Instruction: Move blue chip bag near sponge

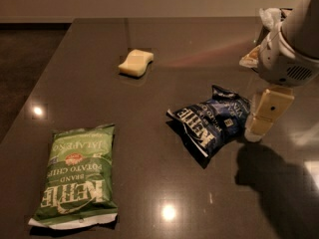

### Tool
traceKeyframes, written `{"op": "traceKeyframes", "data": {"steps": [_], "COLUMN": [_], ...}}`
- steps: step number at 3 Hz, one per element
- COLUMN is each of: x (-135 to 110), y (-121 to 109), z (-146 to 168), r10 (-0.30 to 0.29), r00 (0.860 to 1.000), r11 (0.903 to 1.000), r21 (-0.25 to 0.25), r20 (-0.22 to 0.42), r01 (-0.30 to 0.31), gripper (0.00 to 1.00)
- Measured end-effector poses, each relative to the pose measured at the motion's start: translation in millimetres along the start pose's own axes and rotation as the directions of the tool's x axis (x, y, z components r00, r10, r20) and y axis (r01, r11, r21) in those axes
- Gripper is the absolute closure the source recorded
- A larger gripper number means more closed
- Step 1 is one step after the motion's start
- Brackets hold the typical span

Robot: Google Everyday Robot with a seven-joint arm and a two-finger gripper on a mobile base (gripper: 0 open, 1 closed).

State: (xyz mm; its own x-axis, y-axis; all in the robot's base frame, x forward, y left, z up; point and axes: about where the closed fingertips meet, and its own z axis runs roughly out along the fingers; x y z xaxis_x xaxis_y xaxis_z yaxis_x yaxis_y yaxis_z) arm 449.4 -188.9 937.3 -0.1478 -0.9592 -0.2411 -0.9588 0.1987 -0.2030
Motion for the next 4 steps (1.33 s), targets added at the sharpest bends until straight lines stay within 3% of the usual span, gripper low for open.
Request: {"op": "traceKeyframes", "data": {"steps": [2,4], "x": [-27,-35], "y": [-17,-35], "z": [65,89], "r10": [-0.041,-0.038], "r00": [0.999,0.999], "r11": [0.9980,0.9969], "r21": [-0.047,-0.069], "r20": [0.031,0.010], "r01": [0.042,0.038], "gripper": [0.00,0.41]}}
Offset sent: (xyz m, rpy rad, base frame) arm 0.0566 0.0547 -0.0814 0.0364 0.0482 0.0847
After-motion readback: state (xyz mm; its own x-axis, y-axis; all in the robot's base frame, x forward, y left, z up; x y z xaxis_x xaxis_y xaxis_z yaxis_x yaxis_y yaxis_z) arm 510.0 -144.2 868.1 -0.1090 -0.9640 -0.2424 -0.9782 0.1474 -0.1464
